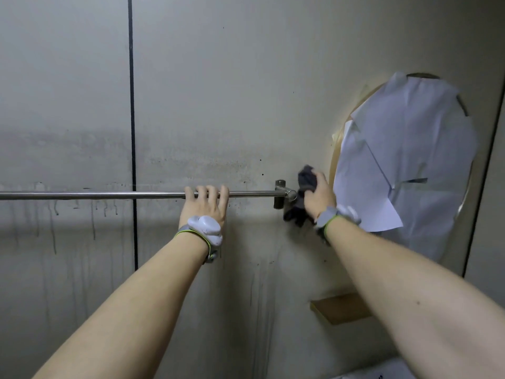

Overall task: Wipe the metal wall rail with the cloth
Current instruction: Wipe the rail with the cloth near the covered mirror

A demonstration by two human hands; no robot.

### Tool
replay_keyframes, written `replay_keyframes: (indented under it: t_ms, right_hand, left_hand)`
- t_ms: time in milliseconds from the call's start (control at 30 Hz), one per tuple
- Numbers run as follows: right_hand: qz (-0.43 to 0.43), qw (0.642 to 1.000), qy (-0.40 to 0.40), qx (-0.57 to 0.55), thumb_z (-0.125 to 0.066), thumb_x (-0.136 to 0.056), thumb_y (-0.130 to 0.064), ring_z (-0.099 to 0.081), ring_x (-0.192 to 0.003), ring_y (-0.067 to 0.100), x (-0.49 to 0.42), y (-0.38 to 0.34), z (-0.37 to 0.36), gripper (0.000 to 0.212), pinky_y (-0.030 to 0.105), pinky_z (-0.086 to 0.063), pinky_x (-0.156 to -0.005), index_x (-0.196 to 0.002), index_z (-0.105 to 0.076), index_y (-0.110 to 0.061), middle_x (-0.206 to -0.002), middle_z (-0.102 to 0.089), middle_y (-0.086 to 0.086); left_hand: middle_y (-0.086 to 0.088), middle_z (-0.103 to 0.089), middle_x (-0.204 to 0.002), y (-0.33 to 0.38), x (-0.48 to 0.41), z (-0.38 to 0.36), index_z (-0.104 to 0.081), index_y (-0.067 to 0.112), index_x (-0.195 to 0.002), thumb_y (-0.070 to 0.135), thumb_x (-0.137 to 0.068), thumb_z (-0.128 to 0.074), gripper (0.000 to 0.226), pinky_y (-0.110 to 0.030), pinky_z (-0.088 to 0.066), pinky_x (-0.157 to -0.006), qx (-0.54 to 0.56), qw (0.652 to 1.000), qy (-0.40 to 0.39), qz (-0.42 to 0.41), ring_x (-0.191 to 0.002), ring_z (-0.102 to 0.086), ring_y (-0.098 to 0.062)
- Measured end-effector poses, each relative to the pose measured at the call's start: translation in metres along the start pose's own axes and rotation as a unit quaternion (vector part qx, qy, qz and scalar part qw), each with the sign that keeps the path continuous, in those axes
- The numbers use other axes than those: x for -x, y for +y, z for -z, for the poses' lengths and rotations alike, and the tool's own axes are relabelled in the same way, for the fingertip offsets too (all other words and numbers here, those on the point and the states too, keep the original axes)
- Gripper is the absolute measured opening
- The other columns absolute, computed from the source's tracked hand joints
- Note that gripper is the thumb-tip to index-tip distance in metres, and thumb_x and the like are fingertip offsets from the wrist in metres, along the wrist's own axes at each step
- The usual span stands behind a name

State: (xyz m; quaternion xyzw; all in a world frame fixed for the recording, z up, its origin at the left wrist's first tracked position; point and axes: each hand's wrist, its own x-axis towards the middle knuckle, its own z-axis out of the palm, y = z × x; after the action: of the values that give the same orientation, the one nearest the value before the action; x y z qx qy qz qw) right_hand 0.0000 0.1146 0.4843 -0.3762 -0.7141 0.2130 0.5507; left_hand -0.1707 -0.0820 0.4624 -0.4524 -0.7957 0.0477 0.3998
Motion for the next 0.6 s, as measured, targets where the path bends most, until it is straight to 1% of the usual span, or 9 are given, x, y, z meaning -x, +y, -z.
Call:
replay_keyframes:
  t_ms: [67, 100, 167, 233, 267, 333, 400, 500, 600]
  right_hand:
    - [0.051, 0.995, -0.068, -0.052, -0.041, -0.083, 0.001, -0.056, -0.118, 0.024, -0.013, -0.038, 0.001, 0.056, 0.013, -0.036, -0.088, -0.132, -0.054, -0.022, -0.119, -0.063, 0.001]
    - [0.075, 0.991, -0.109, -0.018, -0.042, -0.084, -0.003, -0.057, -0.117, 0.024, -0.014, -0.051, -0.004, 0.053, 0.014, -0.037, -0.086, -0.128, -0.058, -0.026, -0.115, -0.063, -0.002]
    - [0.106, 0.971, -0.177, 0.119, -0.046, -0.085, -0.022, -0.052, -0.120, 0.031, -0.010, -0.058, -0.014, 0.045, 0.026, -0.041, -0.097, -0.126, -0.057, -0.038, -0.123, -0.059, 0.003]
    - [0.107, 0.955, -0.190, 0.203, -0.047, -0.085, -0.037, -0.047, -0.119, 0.034, -0.004, -0.050, -0.015, 0.038, 0.036, -0.040, -0.102, -0.121, -0.058, -0.043, -0.124, -0.053, 0.010]
    - [0.108, 0.957, -0.191, 0.192, -0.048, -0.086, -0.036, -0.048, -0.115, 0.032, -0.002, -0.046, -0.012, 0.032, 0.035, -0.041, -0.098, -0.114, -0.063, -0.039, -0.118, -0.056, 0.010]
    - [0.097, 0.967, -0.189, 0.141, -0.049, -0.087, -0.029, -0.054, -0.100, 0.029, -0.005, -0.044, -0.006, 0.022, 0.029, -0.044, -0.078, -0.090, -0.070, -0.024, -0.097, -0.065, 0.009]
    - [0.064, 0.973, -0.154, 0.157, -0.049, -0.087, -0.029, -0.055, -0.079, 0.030, -0.014, -0.055, -0.001, 0.027, 0.026, -0.037, -0.059, -0.072, -0.066, -0.013, -0.078, -0.065, 0.009]
    - [0.083, 0.964, -0.108, 0.230, -0.049, -0.083, -0.034, -0.057, -0.079, 0.034, -0.025, -0.073, -0.007, 0.030, 0.026, -0.036, -0.062, -0.065, -0.062, -0.013, -0.091, -0.062, 0.017]
    - [0.132, 0.929, -0.206, 0.277, -0.049, -0.083, -0.041, -0.056, -0.087, 0.034, -0.018, -0.076, -0.020, 0.032, 0.028, -0.037, -0.062, -0.073, -0.067, -0.016, -0.089, -0.059, 0.016]
  left_hand:
    - [-0.016, -0.041, -0.128, 0.000, -0.001, -0.001, -0.010, 0.005, -0.147, 0.036, -0.082, -0.045, 0.080, -0.048, -0.032, -0.096, -0.001, 1.000, -0.002, 0.001, -0.111, -0.042, -0.034]
    - [-0.016, -0.041, -0.128, 0.000, -0.001, -0.002, -0.010, 0.006, -0.147, 0.037, -0.082, -0.046, 0.080, -0.049, -0.032, -0.097, 0.000, 1.000, -0.001, 0.003, -0.111, -0.042, -0.034]
    - [-0.016, -0.041, -0.128, 0.000, 0.000, -0.003, -0.010, 0.005, -0.147, 0.038, -0.082, -0.046, 0.081, -0.049, -0.032, -0.097, 0.002, 1.000, -0.001, 0.005, -0.111, -0.042, -0.034]
    - [-0.016, -0.041, -0.127, 0.001, 0.000, -0.002, -0.011, 0.005, -0.146, 0.039, -0.081, -0.048, 0.082, -0.049, -0.032, -0.096, 0.000, 1.000, -0.002, 0.004, -0.110, -0.042, -0.034]
    - [-0.016, -0.041, -0.126, 0.001, 0.000, -0.001, -0.011, 0.005, -0.146, 0.039, -0.081, -0.049, 0.082, -0.049, -0.032, -0.096, 0.000, 1.000, -0.002, 0.004, -0.110, -0.042, -0.033]
    - [-0.015, -0.041, -0.127, 0.001, 0.000, -0.001, -0.011, 0.006, -0.146, 0.039, -0.081, -0.049, 0.082, -0.049, -0.032, -0.096, 0.002, 1.000, -0.002, 0.003, -0.110, -0.042, -0.033]
    - [-0.015, -0.040, -0.128, -0.001, 0.000, 0.001, -0.011, 0.007, -0.147, 0.038, -0.082, -0.048, 0.081, -0.048, -0.032, -0.097, 0.007, 1.000, -0.002, 0.001, -0.112, -0.042, -0.033]
    - [-0.015, -0.039, -0.129, -0.003, -0.001, 0.001, -0.011, 0.007, -0.147, 0.038, -0.081, -0.049, 0.082, -0.048, -0.031, -0.098, 0.017, 1.000, -0.009, -0.002, -0.113, -0.041, -0.033]
    - [-0.016, -0.038, -0.131, -0.001, -0.002, 0.000, -0.009, 0.008, -0.148, 0.041, -0.082, -0.049, 0.084, -0.050, -0.030, -0.100, 0.020, 1.000, -0.016, 0.001, -0.116, -0.040, -0.034]
